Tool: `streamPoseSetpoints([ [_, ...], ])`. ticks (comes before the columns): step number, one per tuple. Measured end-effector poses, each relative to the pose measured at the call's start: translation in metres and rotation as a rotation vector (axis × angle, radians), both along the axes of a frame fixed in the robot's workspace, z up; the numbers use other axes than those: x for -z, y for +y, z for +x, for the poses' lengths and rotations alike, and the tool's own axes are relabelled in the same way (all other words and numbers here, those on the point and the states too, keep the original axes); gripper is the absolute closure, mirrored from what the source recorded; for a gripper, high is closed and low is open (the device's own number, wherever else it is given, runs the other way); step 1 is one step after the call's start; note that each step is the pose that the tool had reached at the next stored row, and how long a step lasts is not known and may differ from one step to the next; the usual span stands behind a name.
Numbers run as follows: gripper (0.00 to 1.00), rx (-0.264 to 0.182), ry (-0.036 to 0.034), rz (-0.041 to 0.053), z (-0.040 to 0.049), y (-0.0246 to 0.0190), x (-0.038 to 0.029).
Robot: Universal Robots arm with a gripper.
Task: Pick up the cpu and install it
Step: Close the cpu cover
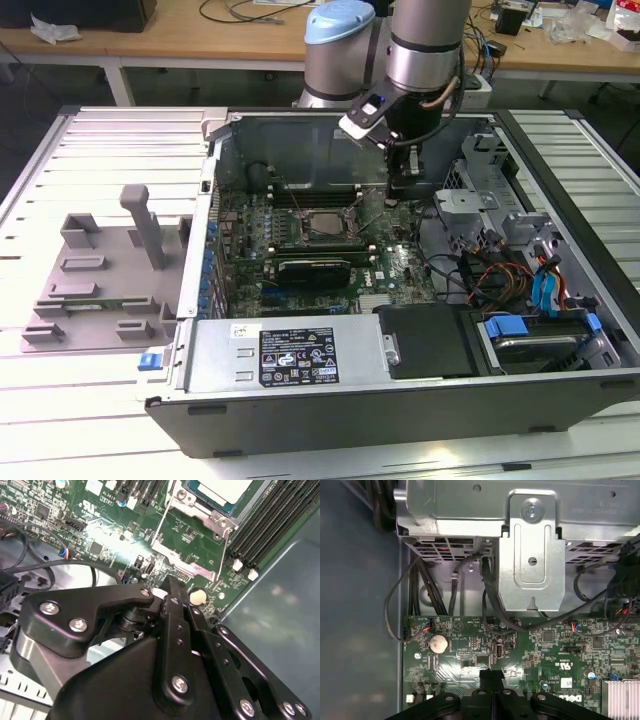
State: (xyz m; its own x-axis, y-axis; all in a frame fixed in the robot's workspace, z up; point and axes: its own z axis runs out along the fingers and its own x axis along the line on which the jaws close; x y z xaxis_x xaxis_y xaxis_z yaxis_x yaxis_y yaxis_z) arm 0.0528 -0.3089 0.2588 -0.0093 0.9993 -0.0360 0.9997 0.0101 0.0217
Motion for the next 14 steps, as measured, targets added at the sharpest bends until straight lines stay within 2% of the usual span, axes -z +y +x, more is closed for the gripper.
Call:
streamPoseSetpoints([
  [2, 0.89, 0.0, 0.0124, 0.0, 0.002, 0.0, 0.0053],
  [3, 0.89, 0.0, 0.0149, 0.0, 0.0026, 0.0, 0.0088],
  [6, 0.89, 0.0, 0.0156, -0.0001, 0.003, 0.0, 0.0151],
  [11, 0.89, 0.0, 0.0155, 0.001, 0.0023, 0.0, 0.0153],
  [14, 0.89, 0.0, 0.0155, 0.0032, -0.0027, 0.0, 0.0152],
])
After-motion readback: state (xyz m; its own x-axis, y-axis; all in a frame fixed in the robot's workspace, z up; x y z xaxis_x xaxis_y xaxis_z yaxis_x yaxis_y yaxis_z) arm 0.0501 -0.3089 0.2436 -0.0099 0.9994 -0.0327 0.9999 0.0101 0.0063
